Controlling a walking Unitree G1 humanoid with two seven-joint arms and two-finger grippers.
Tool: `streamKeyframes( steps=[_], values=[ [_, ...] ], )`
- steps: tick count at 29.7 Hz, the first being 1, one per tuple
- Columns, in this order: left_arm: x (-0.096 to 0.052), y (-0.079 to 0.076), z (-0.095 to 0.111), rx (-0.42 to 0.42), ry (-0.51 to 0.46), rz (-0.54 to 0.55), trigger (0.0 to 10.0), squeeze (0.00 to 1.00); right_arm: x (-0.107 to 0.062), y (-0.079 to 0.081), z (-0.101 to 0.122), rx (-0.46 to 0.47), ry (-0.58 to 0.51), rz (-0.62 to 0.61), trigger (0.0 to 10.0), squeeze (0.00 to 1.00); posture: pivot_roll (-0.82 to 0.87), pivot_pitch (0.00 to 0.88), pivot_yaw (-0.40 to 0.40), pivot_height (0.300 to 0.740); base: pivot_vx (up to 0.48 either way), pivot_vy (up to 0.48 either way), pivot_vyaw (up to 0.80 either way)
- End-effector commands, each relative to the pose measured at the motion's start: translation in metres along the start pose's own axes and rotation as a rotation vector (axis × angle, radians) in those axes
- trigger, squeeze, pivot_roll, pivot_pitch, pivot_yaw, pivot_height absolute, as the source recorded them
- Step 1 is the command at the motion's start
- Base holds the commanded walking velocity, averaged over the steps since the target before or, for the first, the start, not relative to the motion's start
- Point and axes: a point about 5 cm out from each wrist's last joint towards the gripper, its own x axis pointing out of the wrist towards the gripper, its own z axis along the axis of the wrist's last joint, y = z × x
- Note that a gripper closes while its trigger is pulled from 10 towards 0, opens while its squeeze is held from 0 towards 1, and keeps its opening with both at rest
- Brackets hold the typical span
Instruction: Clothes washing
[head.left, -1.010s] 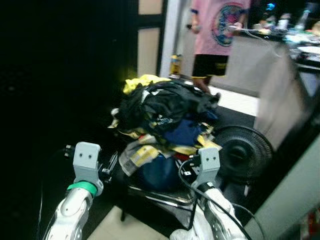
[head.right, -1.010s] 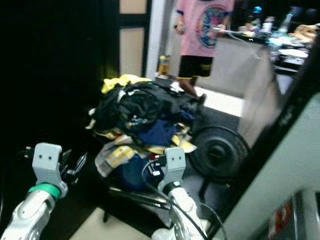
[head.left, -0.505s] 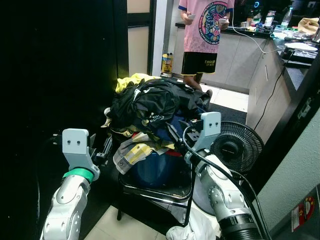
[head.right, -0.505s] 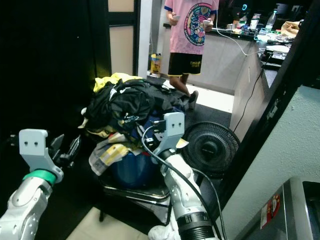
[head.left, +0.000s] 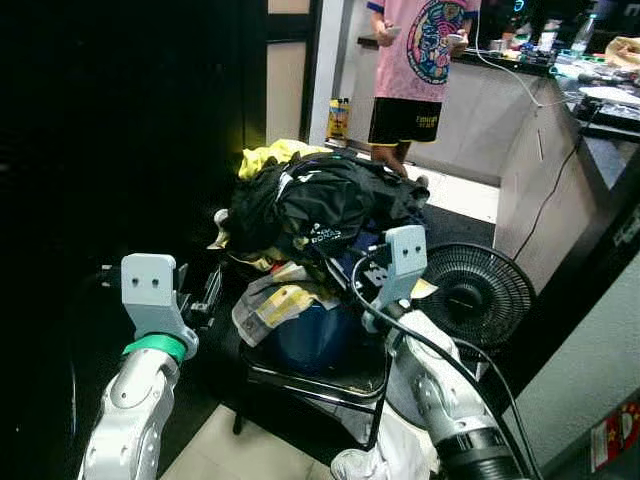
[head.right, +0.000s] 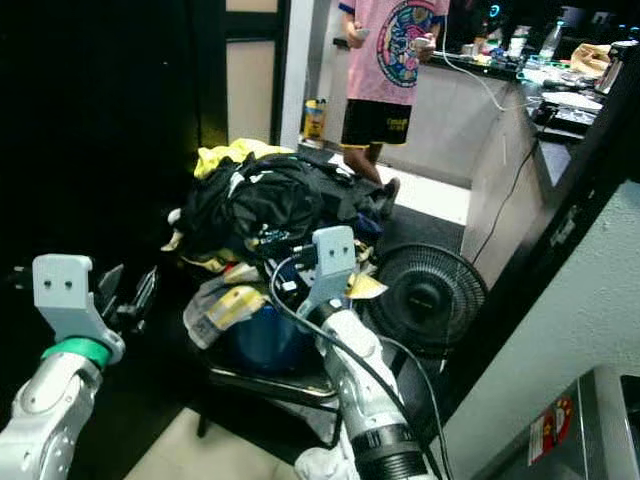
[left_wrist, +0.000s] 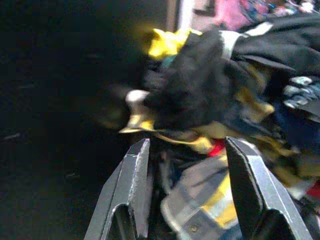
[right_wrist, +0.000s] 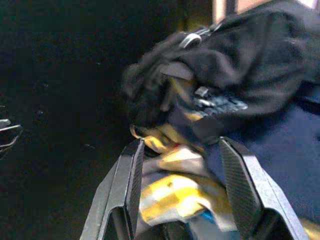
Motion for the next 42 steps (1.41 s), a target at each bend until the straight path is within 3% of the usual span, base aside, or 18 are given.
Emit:
streamKeyframes(
  steps=[1,20,23,25,30,35,42],
  values=[
    [0.001,-0.01,-0.003,-0.015,0.017,-0.031,10.0,0.0,-0.007,-0.008,-0.004,0.006,0.015,-0.036,10.0,0.0,0.02,0.021,-0.034,0.74,0.0,0.0,-0.8],
    [0.001,-0.017,0.0,-0.002,0.003,-0.058,10.0,0.0,-0.004,-0.012,0.014,0.068,-0.057,-0.073,10.0,0.0,0.01,0.02,-0.043,0.74,0.0,0.0,-0.8],
    [0.006,-0.018,0.013,0.003,-0.056,-0.069,10.0,0.0,0.002,-0.014,0.037,0.088,-0.173,-0.103,10.0,0.0,0.01,0.016,-0.048,0.74,0.0,0.0,-0.8],
    [0.006,-0.018,0.013,0.003,-0.056,-0.069,10.0,0.0,0.002,-0.014,0.037,0.088,-0.173,-0.103,10.0,0.0,0.01,0.016,-0.048,0.74,0.0,0.0,-0.8],
    [0.01,-0.03,0.036,0.013,-0.135,-0.15,10.0,0.0,0.002,-0.02,0.053,0.101,-0.246,-0.144,10.0,0.0,0.02,0.006,-0.049,0.74,0.0,0.0,-0.8],
    [0.015,-0.029,0.041,0.027,-0.142,-0.143,10.0,0.0,0.004,-0.025,0.052,-0.019,-0.197,-0.179,10.0,0.0,0.02,0.0,-0.049,0.74,0.0,0.0,-0.8],
    [0.014,-0.027,0.037,0.03,-0.124,-0.118,10.0,0.0,0.002,-0.029,0.05,-0.024,-0.188,-0.206,10.0,0.0,0.02,0.0,-0.049,0.74,0.0,0.0,-0.8]
  ],
)
